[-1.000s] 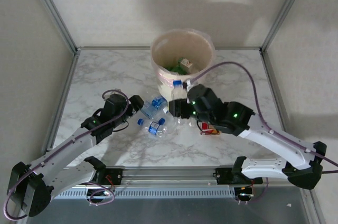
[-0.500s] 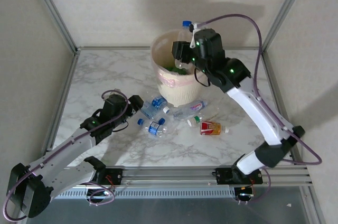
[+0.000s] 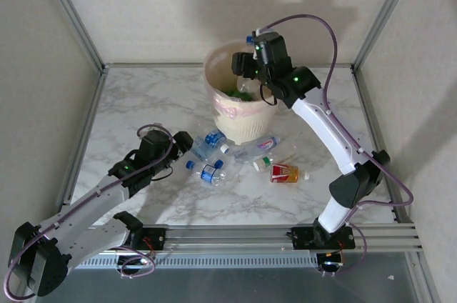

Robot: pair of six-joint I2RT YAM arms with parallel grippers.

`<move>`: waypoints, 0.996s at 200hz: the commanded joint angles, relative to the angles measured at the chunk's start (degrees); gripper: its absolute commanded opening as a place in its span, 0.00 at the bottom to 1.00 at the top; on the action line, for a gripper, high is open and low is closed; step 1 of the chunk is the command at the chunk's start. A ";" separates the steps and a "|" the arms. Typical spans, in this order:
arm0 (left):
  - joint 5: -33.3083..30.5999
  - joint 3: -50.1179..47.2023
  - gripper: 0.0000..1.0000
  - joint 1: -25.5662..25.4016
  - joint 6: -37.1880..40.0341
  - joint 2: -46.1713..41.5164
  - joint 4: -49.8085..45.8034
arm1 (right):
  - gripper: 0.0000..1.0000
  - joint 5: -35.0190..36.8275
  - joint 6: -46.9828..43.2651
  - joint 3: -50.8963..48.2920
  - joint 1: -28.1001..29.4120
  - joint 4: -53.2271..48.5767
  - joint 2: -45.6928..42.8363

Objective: Put the plastic bottles in the bin

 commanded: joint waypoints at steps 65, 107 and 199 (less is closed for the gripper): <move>-1.62 0.24 0.83 0.22 -0.71 0.51 -0.03 | 0.80 -2.99 -1.99 -6.04 2.89 2.69 -9.15; -0.26 -0.06 0.81 0.22 -1.76 2.05 1.44 | 0.79 -1.01 -3.10 -19.48 15.82 5.17 -18.64; -0.72 -2.88 0.82 0.22 -5.73 -1.91 -0.36 | 0.83 -5.54 4.80 -47.00 28.09 13.21 -24.02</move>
